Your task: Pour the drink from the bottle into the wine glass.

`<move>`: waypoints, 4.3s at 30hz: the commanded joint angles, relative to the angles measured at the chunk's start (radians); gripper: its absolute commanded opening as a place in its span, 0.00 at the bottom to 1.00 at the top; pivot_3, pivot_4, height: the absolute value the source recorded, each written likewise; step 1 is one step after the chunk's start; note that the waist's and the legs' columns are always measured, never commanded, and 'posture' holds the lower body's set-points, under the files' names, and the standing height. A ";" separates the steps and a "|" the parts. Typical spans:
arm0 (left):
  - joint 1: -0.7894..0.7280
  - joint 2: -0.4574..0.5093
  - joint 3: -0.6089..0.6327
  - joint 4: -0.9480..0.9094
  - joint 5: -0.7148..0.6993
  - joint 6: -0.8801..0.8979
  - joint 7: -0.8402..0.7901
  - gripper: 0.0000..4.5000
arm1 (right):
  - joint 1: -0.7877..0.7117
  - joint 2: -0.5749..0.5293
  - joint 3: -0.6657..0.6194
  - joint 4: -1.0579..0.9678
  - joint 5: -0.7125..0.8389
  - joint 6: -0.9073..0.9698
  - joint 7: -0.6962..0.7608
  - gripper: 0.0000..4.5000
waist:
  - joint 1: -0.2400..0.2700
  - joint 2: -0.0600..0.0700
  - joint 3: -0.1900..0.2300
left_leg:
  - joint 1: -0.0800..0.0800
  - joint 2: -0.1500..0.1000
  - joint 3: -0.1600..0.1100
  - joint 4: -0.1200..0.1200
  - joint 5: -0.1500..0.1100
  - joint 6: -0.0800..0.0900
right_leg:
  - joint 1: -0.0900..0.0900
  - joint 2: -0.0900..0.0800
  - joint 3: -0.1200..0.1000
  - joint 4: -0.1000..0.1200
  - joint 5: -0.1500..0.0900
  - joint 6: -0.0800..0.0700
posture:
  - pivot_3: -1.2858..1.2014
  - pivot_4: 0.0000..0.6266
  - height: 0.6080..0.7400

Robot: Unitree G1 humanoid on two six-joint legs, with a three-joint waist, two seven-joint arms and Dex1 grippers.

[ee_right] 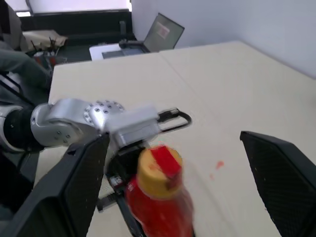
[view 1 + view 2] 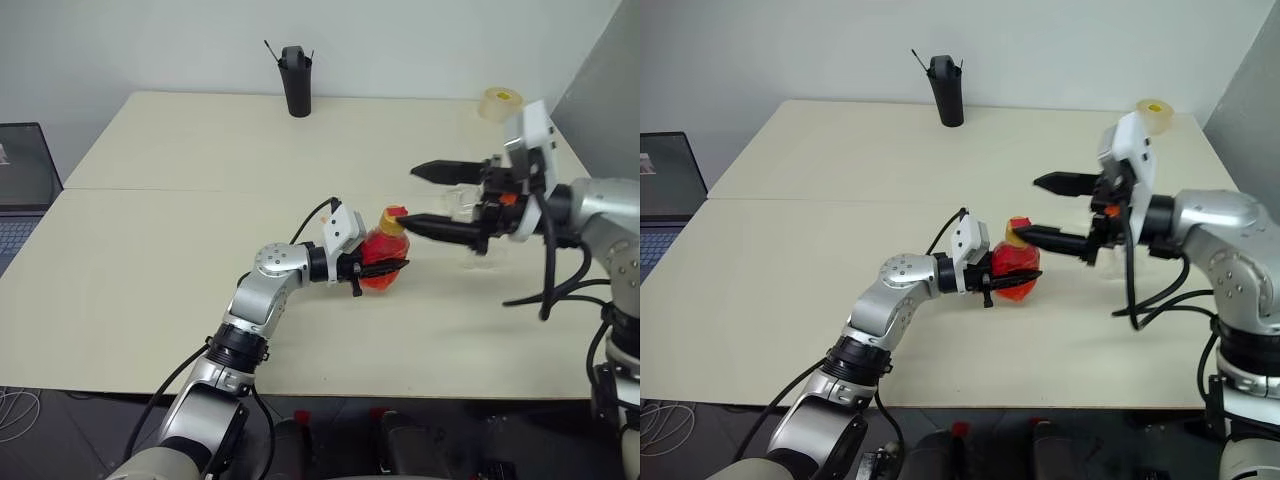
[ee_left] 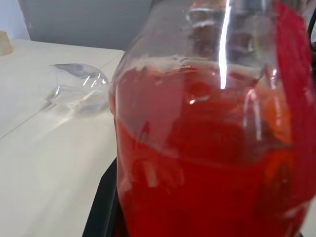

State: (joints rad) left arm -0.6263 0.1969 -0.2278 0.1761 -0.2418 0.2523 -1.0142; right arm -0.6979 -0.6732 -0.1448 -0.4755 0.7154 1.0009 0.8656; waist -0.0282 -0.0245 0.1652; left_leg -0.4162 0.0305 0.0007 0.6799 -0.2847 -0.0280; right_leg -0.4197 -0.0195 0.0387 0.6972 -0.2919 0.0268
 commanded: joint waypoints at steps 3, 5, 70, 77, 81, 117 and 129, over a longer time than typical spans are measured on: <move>-0.038 -0.014 0.018 0.004 -0.021 -0.040 -0.006 0.29 | -0.003 0.082 -0.046 -0.124 0.089 0.092 -0.222 1.00 | 0.001 0.000 0.000 | 0.000 -0.001 0.000 0.000 0.000 0.000 | 0.000 0.000 0.000 0.000 0.000 0.000 | 0.52 0.24 1.00; -0.043 -0.016 0.016 0.012 -0.021 -0.046 -0.009 0.29 | -0.030 0.116 -0.019 -0.107 0.048 0.084 -0.304 1.00 | 0.000 0.000 0.000 | 0.000 -0.001 0.000 0.000 0.000 0.000 | 0.000 0.000 0.000 0.000 0.000 0.000 | 0.52 0.24 1.00; -0.043 0.010 0.026 0.016 -0.018 -0.060 0.033 0.29 | -0.014 0.173 0.121 0.116 0.010 -0.095 -0.390 1.00 | -0.001 0.000 0.000 | 0.000 -0.001 0.001 0.000 0.000 0.000 | 0.000 0.001 0.000 -0.001 0.000 0.000 | 0.52 0.24 1.00; -0.042 0.015 0.026 0.011 -0.021 -0.058 0.038 0.29 | 0.032 0.126 0.075 0.114 0.010 -0.091 -0.348 1.00 | -0.001 0.000 0.000 | 0.000 -0.001 0.001 0.000 0.000 0.000 | 0.000 0.001 0.000 -0.001 0.000 0.000 | 0.52 0.24 1.00; -0.056 0.020 0.031 0.031 -0.020 -0.066 0.036 0.29 | 0.081 0.067 0.037 0.086 0.034 -0.072 -0.312 1.00 | 0.000 0.000 0.000 | 0.000 -0.001 0.001 0.000 0.000 0.000 | 0.000 0.001 0.000 -0.001 0.000 0.000 | 0.52 0.24 1.00; -0.130 0.078 0.206 0.283 -0.012 -0.146 0.185 0.29 | 0.189 -0.026 -0.067 -0.047 0.192 0.004 -0.348 1.00 | -0.001 0.000 0.000 | 0.000 -0.002 0.001 0.000 0.000 0.000 | 0.000 0.001 -0.001 -0.001 0.000 0.000 | 0.52 0.24 1.00; -0.233 0.280 0.435 0.726 0.062 -0.379 0.568 0.28 | 0.175 0.057 0.099 -0.195 0.303 0.049 -0.393 1.00 | -0.001 -0.001 0.000 | 0.000 -0.001 0.000 0.000 0.000 0.001 | 0.000 0.000 -0.003 -0.001 0.000 0.000 | 0.52 0.24 1.00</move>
State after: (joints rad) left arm -0.8297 0.4607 0.1822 0.9121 -0.1907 -0.0705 -0.4929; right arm -0.5021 -0.6297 -0.0749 -0.6307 1.0064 1.0561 0.4923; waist -0.0288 -0.0257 0.1649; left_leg -0.4168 0.0298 0.0005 0.6801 -0.2849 -0.0275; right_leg -0.4199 -0.0194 0.0363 0.6965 -0.2920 0.0270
